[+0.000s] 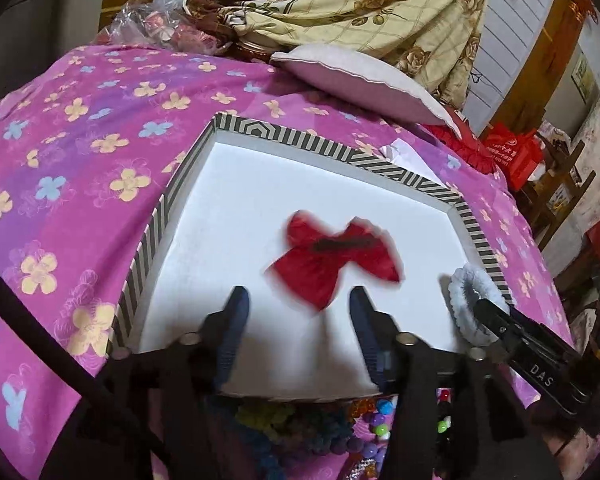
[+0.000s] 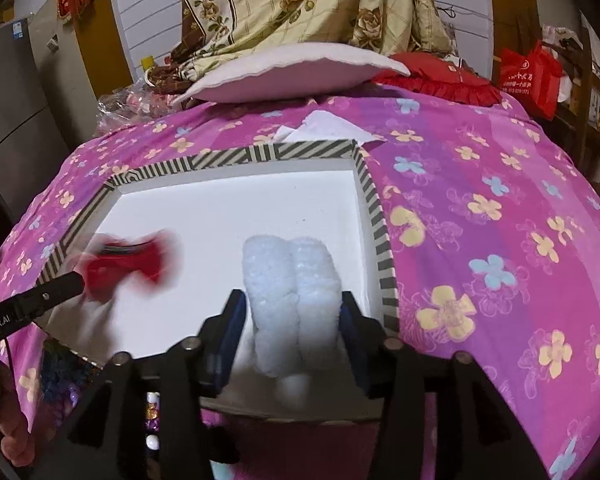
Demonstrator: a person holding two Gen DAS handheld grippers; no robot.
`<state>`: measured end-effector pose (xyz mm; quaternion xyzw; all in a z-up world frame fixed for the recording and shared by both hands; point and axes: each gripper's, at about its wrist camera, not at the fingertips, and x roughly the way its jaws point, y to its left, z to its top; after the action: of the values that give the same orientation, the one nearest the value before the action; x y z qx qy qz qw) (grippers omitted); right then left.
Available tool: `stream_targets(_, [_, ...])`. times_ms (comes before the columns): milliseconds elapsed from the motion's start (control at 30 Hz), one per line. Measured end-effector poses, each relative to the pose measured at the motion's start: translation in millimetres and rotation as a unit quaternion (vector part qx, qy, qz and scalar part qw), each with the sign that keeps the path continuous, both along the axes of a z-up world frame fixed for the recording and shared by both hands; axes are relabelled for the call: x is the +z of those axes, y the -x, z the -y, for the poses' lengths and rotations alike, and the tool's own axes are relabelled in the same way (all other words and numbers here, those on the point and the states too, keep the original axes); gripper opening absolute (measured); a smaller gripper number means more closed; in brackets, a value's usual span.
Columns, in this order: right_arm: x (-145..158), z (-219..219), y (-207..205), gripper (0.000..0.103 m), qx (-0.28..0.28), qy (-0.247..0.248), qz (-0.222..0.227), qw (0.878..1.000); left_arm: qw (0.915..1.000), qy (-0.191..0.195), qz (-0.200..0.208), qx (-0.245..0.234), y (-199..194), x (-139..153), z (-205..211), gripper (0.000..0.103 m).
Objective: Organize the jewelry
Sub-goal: 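Place the red bow in the box with the left tool while the right tool places the white scrunchie, then grasp the tan ribbon bow with the right tool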
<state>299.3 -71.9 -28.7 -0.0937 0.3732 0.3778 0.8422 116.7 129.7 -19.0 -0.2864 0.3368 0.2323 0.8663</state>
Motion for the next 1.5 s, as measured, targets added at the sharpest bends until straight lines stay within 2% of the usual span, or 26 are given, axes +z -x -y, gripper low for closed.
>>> stream_targets(300, [37.1, 36.9, 6.4, 0.055, -0.035, -0.090, 0.040, 0.995, 0.9988, 0.022, 0.036, 0.024, 18.6, 8.1, -11.2, 0.015])
stream_targets(400, [41.5, 51.6, 13.8, 0.055, -0.045, -0.098, 0.041, 0.993, 0.9985, 0.023, 0.043, 0.023, 29.6, 12.4, -8.2, 0.015])
stream_targets(600, [39.6, 81.3, 41.2, 0.057, -0.040, -0.072, 0.027, 0.996, 0.9973, 0.038, 0.058, 0.024, 78.6, 24.0, -5.2, 0.015])
stream_targets(667, [42.5, 94.8, 56.2, 0.057, -0.039, -0.066, 0.031, 0.997, 0.9980, 0.039, 0.044, 0.026, 95.4, 23.2, -2.5, 0.015])
stream_targets(733, [44.0, 110.4, 70.3, 0.058, -0.034, -0.070, 0.023, 0.997, 0.9987, 0.037, 0.029, 0.019, 104.1, 21.6, 2.3, 0.015])
stream_targets(867, [37.9, 134.5, 94.0, 0.061, -0.037, -0.073, -0.006, 0.997, 0.9977, 0.064, 0.004, -0.021, 114.0, 13.0, 17.4, 0.015])
stream_targets(967, [22.9, 142.5, 113.3, 0.062, -0.029, -0.070, -0.043, 0.996, 0.9951, 0.070, -0.037, -0.058, 103.7, -0.2, 30.5, 0.015])
stream_targets(1033, [14.8, 141.6, 123.2, 0.062, -0.020, -0.065, -0.058, 0.996, 0.9940, 0.062, -0.050, -0.074, 95.9, -3.0, 36.0, 0.015])
stream_targets(1267, [-0.5, 128.1, 128.6, 0.062, 0.005, -0.070, -0.091, 0.993, 0.9964, 0.026, -0.043, -0.068, 89.2, 1.4, 40.0, 0.015])
stream_targets(1367, [-8.8, 117.7, 125.0, 0.062, 0.010, -0.071, -0.115, 0.991, 0.9970, 0.018, -0.041, -0.062, 87.3, 2.8, 38.6, 0.015])
stream_targets(1500, [-17.0, 99.0, 121.1, 0.061, 0.008, -0.059, -0.123, 0.991, 0.9971, 0.015, -0.041, -0.062, 87.2, 2.9, 38.1, 0.015])
